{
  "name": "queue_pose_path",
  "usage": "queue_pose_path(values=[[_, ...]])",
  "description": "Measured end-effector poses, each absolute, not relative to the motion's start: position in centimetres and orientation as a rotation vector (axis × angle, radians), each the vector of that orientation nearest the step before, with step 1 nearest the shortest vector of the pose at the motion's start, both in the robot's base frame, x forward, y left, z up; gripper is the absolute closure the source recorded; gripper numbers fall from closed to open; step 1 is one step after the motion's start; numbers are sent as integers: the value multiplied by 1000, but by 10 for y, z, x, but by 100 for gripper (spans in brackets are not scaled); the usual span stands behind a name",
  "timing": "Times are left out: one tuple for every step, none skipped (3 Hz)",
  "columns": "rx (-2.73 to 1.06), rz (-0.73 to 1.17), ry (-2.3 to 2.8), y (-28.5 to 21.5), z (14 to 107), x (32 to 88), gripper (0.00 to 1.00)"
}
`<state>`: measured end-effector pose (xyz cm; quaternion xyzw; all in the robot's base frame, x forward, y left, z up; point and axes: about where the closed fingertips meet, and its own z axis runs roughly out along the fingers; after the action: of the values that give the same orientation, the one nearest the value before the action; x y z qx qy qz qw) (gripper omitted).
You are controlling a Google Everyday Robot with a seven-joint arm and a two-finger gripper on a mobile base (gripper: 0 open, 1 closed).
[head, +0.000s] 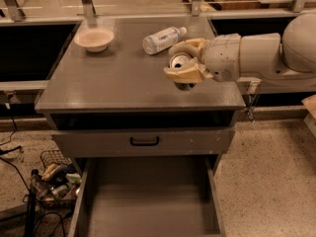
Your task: Pick pepsi can from middle drawer and place on counter
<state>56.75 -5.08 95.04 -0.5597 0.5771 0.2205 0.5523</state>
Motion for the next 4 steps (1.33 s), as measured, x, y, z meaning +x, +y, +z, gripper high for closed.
queue_pose_path(values=[[-1340,624,1381,-41,941,590,100],[-1388,703,1382,-25,932,601,100],[-1389,705,1380,-24,932,602,100],[-1401,749,1377,-16,928,604,100]])
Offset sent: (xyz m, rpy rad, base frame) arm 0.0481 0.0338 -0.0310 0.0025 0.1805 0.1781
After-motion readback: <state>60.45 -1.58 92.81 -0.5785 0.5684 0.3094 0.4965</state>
